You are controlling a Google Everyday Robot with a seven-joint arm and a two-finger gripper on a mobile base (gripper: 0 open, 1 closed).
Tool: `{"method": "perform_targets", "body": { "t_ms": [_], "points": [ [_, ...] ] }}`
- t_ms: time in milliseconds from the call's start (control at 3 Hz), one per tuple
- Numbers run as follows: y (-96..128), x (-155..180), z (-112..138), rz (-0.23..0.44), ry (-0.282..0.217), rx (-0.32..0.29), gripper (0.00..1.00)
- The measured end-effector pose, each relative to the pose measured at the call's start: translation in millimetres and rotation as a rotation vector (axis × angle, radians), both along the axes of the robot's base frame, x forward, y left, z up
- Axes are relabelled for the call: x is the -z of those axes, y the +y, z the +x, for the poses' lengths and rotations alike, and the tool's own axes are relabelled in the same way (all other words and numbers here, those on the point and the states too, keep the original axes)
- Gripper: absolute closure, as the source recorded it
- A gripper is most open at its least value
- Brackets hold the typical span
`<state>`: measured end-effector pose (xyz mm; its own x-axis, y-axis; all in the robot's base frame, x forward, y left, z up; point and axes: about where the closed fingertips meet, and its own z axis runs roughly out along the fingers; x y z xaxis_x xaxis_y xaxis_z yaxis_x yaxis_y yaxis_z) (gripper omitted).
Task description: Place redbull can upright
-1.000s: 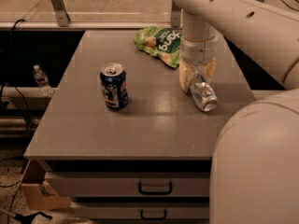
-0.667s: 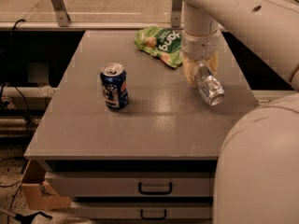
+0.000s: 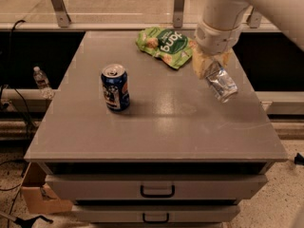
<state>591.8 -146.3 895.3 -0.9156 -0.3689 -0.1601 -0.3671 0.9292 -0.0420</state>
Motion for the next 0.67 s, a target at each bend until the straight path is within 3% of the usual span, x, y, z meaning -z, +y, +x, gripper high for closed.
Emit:
{"method": "perform_targets", "body": {
  "t_ms": [333, 667],
  "points": [
    [0.8, -14.1, -11.4, 0.138, -0.123, -0.115, 1.00],
    [2.2, -32.0, -18.7, 0.333, -0.302, -0.228, 1.00]
  ]
}}
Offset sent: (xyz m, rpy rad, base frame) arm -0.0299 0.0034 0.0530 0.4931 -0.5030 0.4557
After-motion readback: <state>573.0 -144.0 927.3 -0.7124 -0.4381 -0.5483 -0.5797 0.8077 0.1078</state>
